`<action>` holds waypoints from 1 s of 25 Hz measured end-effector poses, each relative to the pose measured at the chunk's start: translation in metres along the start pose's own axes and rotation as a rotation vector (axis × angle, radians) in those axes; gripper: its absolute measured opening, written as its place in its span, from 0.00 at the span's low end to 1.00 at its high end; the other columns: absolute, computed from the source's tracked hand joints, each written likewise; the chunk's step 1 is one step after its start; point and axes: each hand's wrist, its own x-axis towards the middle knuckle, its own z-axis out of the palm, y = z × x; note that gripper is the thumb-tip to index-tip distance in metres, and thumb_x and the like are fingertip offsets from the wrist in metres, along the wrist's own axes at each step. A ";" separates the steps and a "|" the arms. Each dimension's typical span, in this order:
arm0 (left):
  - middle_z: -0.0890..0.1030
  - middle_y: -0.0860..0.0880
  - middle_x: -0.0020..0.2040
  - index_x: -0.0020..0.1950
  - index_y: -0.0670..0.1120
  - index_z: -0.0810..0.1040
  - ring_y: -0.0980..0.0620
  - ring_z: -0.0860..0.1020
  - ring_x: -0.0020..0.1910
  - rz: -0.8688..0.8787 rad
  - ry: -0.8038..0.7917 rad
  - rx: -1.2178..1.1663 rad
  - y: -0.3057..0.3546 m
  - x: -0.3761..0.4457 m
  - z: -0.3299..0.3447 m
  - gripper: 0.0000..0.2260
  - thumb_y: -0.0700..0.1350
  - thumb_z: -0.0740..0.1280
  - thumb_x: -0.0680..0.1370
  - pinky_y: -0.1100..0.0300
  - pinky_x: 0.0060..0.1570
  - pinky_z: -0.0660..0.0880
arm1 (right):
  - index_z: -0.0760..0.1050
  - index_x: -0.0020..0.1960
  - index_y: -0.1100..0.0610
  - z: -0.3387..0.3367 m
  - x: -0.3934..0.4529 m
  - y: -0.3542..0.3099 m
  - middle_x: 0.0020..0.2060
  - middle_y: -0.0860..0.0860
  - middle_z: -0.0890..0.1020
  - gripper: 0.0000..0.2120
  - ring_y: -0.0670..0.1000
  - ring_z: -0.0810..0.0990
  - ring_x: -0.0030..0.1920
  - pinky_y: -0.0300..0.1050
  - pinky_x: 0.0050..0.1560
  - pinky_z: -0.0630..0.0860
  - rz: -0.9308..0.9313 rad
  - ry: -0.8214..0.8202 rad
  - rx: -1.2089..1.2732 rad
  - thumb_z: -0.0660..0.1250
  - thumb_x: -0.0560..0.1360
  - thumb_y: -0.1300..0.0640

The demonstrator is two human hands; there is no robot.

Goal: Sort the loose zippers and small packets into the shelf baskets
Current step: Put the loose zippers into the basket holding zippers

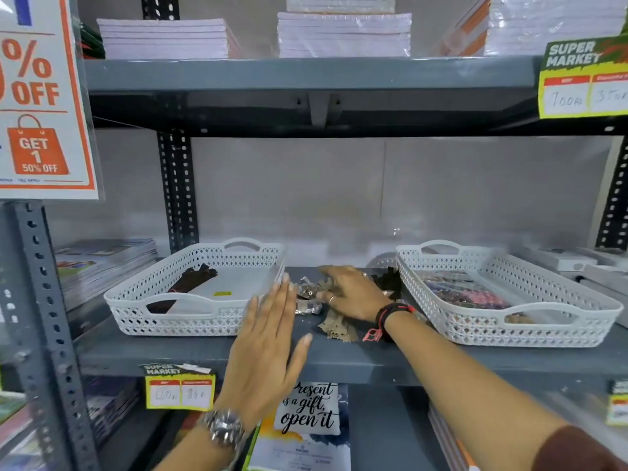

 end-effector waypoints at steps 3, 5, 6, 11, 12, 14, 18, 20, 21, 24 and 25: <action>0.55 0.44 0.78 0.78 0.39 0.54 0.49 0.55 0.76 0.013 -0.046 0.012 -0.005 -0.031 0.001 0.29 0.55 0.50 0.82 0.52 0.72 0.54 | 0.67 0.71 0.54 0.018 0.004 -0.008 0.65 0.55 0.77 0.24 0.56 0.74 0.65 0.51 0.64 0.72 0.031 -0.168 0.005 0.64 0.77 0.51; 0.57 0.44 0.78 0.77 0.39 0.56 0.50 0.56 0.76 0.022 -0.066 0.034 -0.009 -0.049 0.008 0.28 0.54 0.51 0.82 0.52 0.71 0.55 | 0.72 0.67 0.54 0.026 0.009 -0.009 0.62 0.55 0.79 0.21 0.56 0.77 0.62 0.51 0.63 0.74 0.058 -0.211 0.030 0.66 0.75 0.50; 0.58 0.45 0.78 0.77 0.39 0.57 0.50 0.56 0.76 0.020 -0.074 0.044 -0.012 -0.051 0.008 0.27 0.54 0.51 0.82 0.52 0.70 0.56 | 0.74 0.65 0.54 0.028 0.011 -0.010 0.60 0.55 0.80 0.20 0.56 0.78 0.61 0.52 0.62 0.75 0.071 -0.205 0.037 0.67 0.74 0.50; 0.62 0.46 0.76 0.75 0.41 0.63 0.51 0.58 0.76 0.001 -0.093 0.060 -0.013 -0.058 0.012 0.26 0.54 0.50 0.82 0.50 0.69 0.57 | 0.76 0.64 0.54 0.027 0.009 -0.014 0.59 0.54 0.82 0.21 0.55 0.79 0.59 0.50 0.60 0.76 0.081 -0.124 0.064 0.71 0.72 0.51; 0.63 0.46 0.76 0.75 0.41 0.63 0.51 0.57 0.76 -0.002 -0.095 0.052 -0.013 -0.059 0.013 0.26 0.55 0.51 0.82 0.50 0.70 0.56 | 0.76 0.64 0.53 0.023 0.006 -0.014 0.58 0.54 0.82 0.20 0.55 0.79 0.59 0.51 0.59 0.76 0.082 -0.070 0.084 0.71 0.72 0.51; 0.64 0.47 0.76 0.75 0.42 0.64 0.51 0.58 0.76 -0.007 -0.085 0.030 -0.013 -0.059 0.015 0.26 0.55 0.50 0.81 0.50 0.70 0.56 | 0.78 0.61 0.51 0.005 0.000 -0.004 0.55 0.52 0.84 0.17 0.55 0.80 0.58 0.51 0.56 0.78 0.093 0.073 0.058 0.70 0.73 0.51; 0.67 0.49 0.74 0.74 0.43 0.66 0.50 0.59 0.75 -0.032 -0.056 -0.039 -0.011 -0.059 0.020 0.26 0.55 0.53 0.81 0.49 0.71 0.56 | 0.79 0.56 0.54 -0.045 -0.021 0.027 0.50 0.57 0.84 0.13 0.58 0.79 0.56 0.51 0.61 0.73 0.244 0.182 -0.425 0.65 0.73 0.54; 0.69 0.48 0.73 0.74 0.43 0.66 0.49 0.61 0.74 -0.040 -0.034 -0.059 -0.009 -0.058 0.023 0.25 0.54 0.53 0.80 0.48 0.71 0.56 | 0.79 0.54 0.58 -0.053 -0.030 0.038 0.49 0.59 0.84 0.11 0.59 0.78 0.58 0.54 0.70 0.65 0.322 0.095 -0.626 0.63 0.74 0.56; 0.69 0.48 0.72 0.73 0.43 0.67 0.49 0.61 0.74 -0.042 -0.026 -0.066 -0.008 -0.057 0.024 0.25 0.54 0.54 0.80 0.48 0.71 0.56 | 0.79 0.53 0.59 -0.050 -0.034 0.041 0.49 0.59 0.84 0.11 0.59 0.78 0.57 0.55 0.72 0.64 0.344 0.060 -0.683 0.63 0.74 0.58; 0.70 0.48 0.72 0.73 0.43 0.67 0.48 0.61 0.74 -0.039 -0.011 -0.075 -0.009 -0.059 0.026 0.25 0.54 0.54 0.80 0.46 0.71 0.57 | 0.79 0.51 0.58 -0.039 -0.041 0.043 0.48 0.57 0.84 0.09 0.57 0.80 0.54 0.54 0.62 0.72 0.371 0.001 -0.725 0.63 0.74 0.57; 0.69 0.48 0.72 0.73 0.43 0.67 0.48 0.61 0.74 -0.031 -0.009 -0.074 -0.010 -0.059 0.025 0.25 0.54 0.54 0.80 0.46 0.71 0.57 | 0.78 0.52 0.58 -0.038 -0.040 0.042 0.48 0.57 0.84 0.10 0.57 0.80 0.54 0.52 0.57 0.75 0.372 -0.003 -0.706 0.63 0.74 0.57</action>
